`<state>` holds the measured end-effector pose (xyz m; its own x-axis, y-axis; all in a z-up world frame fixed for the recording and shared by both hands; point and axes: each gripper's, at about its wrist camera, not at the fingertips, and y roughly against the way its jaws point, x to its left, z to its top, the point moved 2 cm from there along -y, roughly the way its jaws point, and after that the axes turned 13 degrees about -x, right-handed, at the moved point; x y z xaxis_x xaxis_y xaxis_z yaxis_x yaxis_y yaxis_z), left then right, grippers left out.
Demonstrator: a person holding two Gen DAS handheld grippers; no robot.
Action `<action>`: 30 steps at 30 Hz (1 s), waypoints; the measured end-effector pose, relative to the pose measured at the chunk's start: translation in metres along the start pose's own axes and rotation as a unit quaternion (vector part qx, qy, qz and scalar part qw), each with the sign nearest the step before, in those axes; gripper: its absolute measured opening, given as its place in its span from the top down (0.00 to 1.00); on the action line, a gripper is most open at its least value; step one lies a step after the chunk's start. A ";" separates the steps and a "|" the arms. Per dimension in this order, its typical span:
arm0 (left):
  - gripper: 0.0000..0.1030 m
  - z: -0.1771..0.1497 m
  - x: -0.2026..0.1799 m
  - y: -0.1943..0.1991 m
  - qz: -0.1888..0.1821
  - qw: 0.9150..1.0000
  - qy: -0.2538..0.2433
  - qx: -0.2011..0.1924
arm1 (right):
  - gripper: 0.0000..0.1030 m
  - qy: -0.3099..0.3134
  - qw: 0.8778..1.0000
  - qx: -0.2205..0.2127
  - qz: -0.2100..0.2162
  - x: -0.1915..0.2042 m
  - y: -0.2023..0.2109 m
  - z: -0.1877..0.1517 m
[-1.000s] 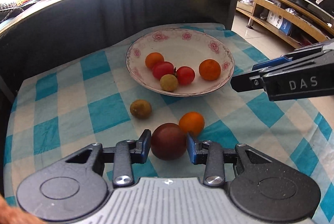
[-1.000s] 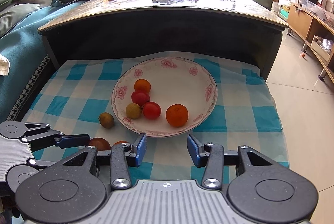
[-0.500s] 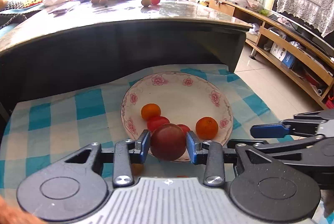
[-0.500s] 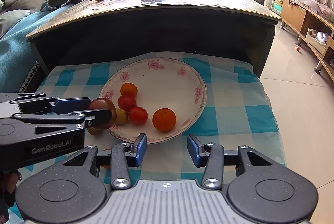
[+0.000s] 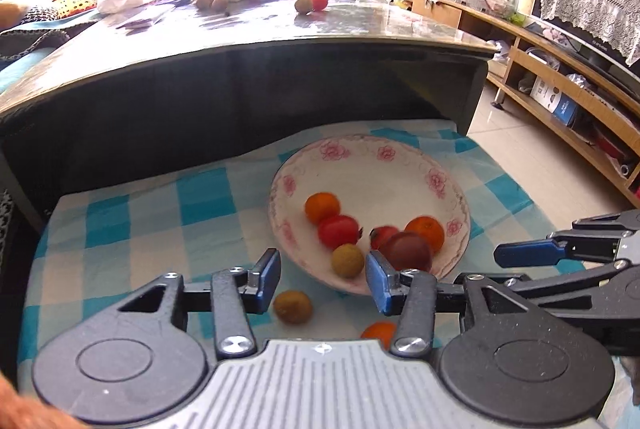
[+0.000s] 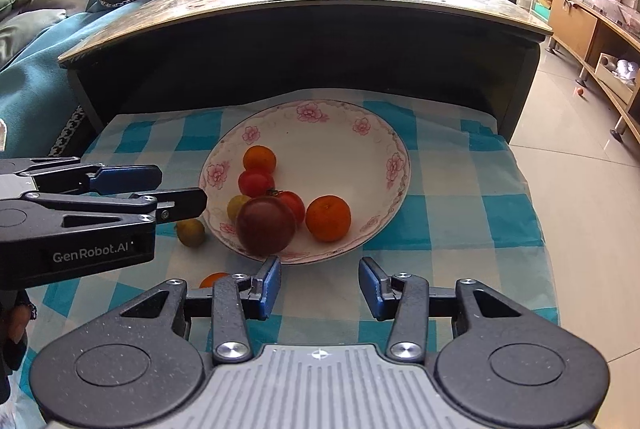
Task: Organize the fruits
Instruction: 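Lower the plum into the plate and open the left tool, then grasp a mandarin on the cloth with the right tool while the left tool approaches the brown fruit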
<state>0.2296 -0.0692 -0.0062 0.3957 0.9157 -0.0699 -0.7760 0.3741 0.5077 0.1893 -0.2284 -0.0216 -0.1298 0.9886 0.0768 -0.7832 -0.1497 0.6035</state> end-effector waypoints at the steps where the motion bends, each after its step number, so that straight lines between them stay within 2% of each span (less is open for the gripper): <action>1: 0.45 -0.003 0.003 0.004 0.001 1.000 -0.004 0.005 | 0.62 0.001 1.000 0.002 0.004 0.002 0.001 -0.001; 7: 0.45 -0.024 0.011 0.016 -0.005 0.999 -0.036 0.037 | 0.60 0.009 0.999 0.018 0.028 0.016 0.000 -0.009; 12: 0.44 -0.032 0.010 0.018 -0.015 0.997 -0.068 0.046 | 0.60 0.018 0.999 0.029 0.042 0.029 -0.009 -0.014; 30: 0.44 -0.039 0.017 0.018 -0.031 0.995 -0.069 0.057 | 0.59 0.030 0.997 0.050 0.059 0.051 -0.027 -0.022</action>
<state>0.2036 -0.0415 -0.0318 0.5115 0.8592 0.0112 -0.6902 0.4031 0.6009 0.1909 -0.1747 -0.0516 -0.2559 0.9608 0.1064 -0.6965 -0.2596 0.6690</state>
